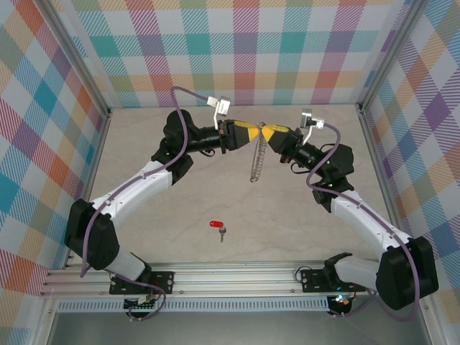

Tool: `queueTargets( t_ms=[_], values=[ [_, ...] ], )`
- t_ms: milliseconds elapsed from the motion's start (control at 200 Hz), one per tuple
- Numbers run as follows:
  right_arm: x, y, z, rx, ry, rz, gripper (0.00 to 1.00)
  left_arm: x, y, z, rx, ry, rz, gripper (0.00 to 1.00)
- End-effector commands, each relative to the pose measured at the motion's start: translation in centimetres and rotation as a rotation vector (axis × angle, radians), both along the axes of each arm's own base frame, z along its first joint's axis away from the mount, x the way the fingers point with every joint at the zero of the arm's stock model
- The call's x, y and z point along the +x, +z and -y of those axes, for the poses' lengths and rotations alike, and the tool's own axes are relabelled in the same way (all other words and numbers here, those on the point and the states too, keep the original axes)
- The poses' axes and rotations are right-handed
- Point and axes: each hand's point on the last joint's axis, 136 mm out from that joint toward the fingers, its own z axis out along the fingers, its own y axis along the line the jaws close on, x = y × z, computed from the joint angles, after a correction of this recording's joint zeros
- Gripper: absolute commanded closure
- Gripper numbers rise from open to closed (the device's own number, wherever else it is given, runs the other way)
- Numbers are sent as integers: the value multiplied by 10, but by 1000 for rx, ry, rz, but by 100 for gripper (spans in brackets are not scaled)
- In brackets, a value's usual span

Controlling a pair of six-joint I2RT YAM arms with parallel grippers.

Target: Put the keys on the keyring

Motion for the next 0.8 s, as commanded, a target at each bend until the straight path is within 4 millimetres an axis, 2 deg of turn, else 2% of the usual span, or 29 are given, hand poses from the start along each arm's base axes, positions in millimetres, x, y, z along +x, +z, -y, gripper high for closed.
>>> queueTargets(
  t_ms=[0, 230, 795],
  values=[
    [-8, 29, 3, 57, -2, 83, 100, -9, 12, 2, -32, -29, 48, 74],
    [-5, 25, 2, 56, -5, 73, 100, -13, 13, 5, -33, -46, 54, 76],
    [-1, 19, 1, 54, -8, 57, 100, -17, 12, 8, -19, -61, 69, 99]
  ],
)
